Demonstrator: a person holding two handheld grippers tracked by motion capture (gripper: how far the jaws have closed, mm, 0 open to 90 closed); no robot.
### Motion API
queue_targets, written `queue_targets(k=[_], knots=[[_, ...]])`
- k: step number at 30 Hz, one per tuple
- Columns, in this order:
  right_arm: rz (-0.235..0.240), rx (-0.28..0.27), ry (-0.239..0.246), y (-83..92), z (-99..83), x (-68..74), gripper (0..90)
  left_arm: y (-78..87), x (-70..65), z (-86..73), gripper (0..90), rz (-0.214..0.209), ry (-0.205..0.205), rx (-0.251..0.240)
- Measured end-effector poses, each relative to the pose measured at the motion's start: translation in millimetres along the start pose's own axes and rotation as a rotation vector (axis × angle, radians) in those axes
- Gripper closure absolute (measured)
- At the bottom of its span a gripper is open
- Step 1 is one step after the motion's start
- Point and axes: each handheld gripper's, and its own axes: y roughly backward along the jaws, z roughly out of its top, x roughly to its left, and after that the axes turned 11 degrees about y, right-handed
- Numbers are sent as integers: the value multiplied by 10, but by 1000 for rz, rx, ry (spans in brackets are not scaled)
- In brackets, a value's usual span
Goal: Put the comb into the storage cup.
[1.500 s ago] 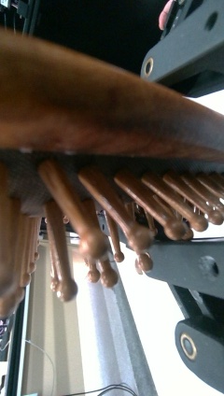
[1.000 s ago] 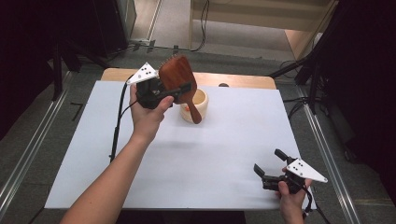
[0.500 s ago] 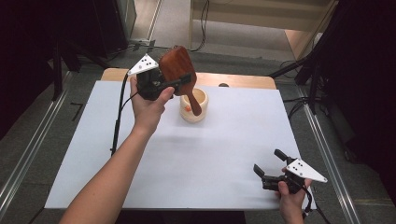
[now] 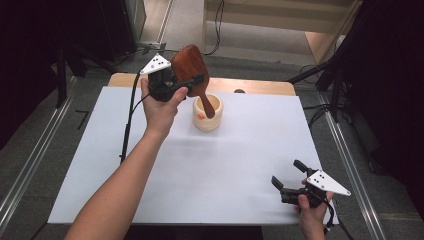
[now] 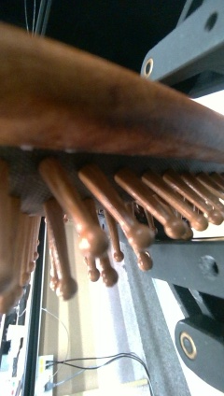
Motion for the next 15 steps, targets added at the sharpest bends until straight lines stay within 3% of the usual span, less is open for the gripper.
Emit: queue_targets(k=[15], knots=[[4,-2,-2,-1,-3,-7,0,-110,178,-8,553,56,20,-19]])
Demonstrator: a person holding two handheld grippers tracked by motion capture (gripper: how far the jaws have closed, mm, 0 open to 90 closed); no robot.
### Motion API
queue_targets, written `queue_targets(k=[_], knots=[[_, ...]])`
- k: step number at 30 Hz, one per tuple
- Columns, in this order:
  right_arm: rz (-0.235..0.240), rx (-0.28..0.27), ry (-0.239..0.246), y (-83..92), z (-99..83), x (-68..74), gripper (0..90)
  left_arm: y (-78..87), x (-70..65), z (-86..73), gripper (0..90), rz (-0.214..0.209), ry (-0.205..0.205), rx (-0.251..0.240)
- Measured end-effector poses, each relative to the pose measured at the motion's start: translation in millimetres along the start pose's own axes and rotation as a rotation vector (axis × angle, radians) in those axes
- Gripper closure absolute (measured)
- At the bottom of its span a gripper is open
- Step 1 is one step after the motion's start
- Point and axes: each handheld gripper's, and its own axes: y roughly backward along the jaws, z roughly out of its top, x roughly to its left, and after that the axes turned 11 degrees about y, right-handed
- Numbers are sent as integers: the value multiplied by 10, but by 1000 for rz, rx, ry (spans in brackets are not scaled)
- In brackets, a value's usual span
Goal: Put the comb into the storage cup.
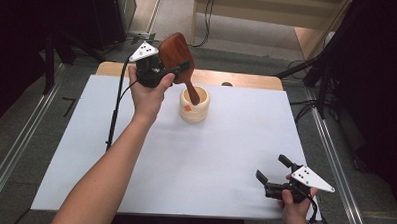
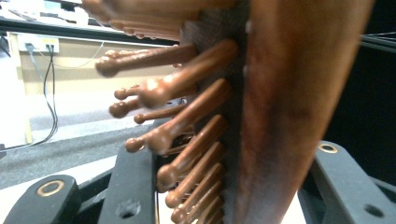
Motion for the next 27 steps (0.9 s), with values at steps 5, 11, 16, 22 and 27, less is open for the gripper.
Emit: queue_targets(k=[5,11,16,22,27], knots=[[1,-4,-2,0,-1,-1,0,-49,33,-25,552,25,-5,-3],[2,-3,-1,0,-2,-3,0,-109,72,-54,552,52,0,-5],[3,-6,-4,2,-3,-7,0,-162,90,-89,552,65,3,-5],[3,-4,-3,2,-3,-8,0,-226,91,-145,550,83,-18,2],[2,-6,-4,0,-4,-8,0,-281,102,-209,548,97,-18,-3]])
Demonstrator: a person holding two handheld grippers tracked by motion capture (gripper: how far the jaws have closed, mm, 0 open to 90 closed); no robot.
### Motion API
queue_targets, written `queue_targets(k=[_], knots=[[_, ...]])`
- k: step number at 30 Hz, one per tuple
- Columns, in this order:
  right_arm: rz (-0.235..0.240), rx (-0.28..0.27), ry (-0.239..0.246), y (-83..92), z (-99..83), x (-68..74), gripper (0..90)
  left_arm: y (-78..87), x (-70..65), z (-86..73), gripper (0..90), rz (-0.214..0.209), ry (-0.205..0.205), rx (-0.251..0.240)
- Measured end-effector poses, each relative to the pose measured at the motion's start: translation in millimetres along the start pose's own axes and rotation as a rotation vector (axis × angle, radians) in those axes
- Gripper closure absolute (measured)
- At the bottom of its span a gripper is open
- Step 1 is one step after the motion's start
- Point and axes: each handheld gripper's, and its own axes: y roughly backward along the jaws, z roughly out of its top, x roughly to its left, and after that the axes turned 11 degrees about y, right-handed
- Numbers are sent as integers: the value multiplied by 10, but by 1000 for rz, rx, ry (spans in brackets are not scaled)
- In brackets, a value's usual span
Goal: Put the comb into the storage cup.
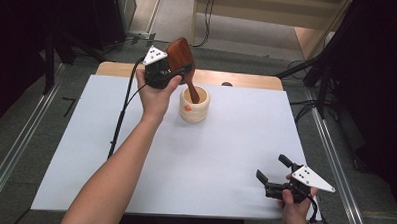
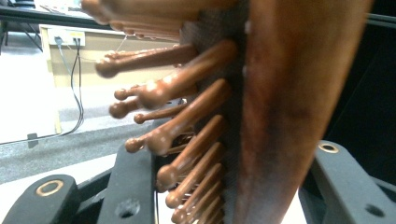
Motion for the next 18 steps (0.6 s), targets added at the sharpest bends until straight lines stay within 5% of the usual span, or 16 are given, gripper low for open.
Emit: queue_targets(k=[18], knots=[[0,-2,0,-4,-1,-11,0,-145,60,-250,545,33,32,15]])
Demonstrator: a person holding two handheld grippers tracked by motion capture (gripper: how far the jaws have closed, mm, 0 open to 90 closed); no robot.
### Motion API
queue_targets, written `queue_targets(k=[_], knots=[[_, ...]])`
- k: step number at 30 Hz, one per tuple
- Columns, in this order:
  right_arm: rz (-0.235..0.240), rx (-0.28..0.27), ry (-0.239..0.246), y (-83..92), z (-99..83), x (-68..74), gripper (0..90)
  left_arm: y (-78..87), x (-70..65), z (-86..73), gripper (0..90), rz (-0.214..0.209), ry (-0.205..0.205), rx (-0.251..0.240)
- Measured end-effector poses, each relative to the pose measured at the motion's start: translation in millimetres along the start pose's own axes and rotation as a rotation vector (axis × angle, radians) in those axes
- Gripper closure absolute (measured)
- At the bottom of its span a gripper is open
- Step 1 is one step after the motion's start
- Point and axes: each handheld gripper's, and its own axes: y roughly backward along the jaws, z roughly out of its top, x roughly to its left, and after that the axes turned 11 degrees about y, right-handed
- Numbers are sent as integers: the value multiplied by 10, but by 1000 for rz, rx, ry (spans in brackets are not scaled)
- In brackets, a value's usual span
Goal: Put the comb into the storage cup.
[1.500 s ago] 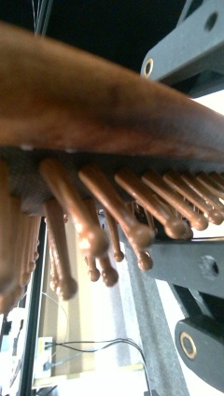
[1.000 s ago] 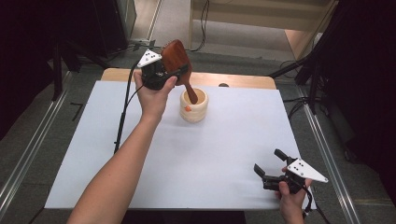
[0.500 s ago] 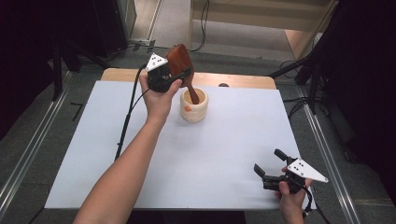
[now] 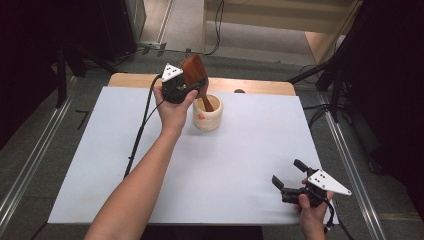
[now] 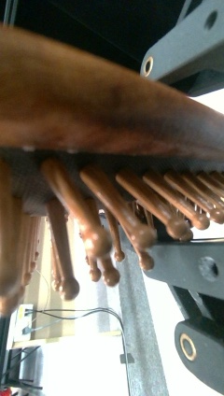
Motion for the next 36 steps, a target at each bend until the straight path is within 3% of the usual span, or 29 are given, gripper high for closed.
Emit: queue_targets(k=[10,14,18,30,33,36], knots=[[0,-2,0,-2,-2,-4,0,-78,26,-159,544,25,35,8],[-1,-6,-13,3,-8,-15,0,-85,60,-201,544,41,67,-2],[-3,-10,-27,9,-11,-24,0,-100,55,-239,544,47,63,0],[-5,-11,-22,4,-11,-21,0,-143,68,-364,543,79,106,-7],[-7,-12,-23,2,-11,-19,0,-159,85,-393,536,71,124,-5],[-5,-10,-21,5,-11,-22,0,-161,87,-392,521,80,117,-6]])
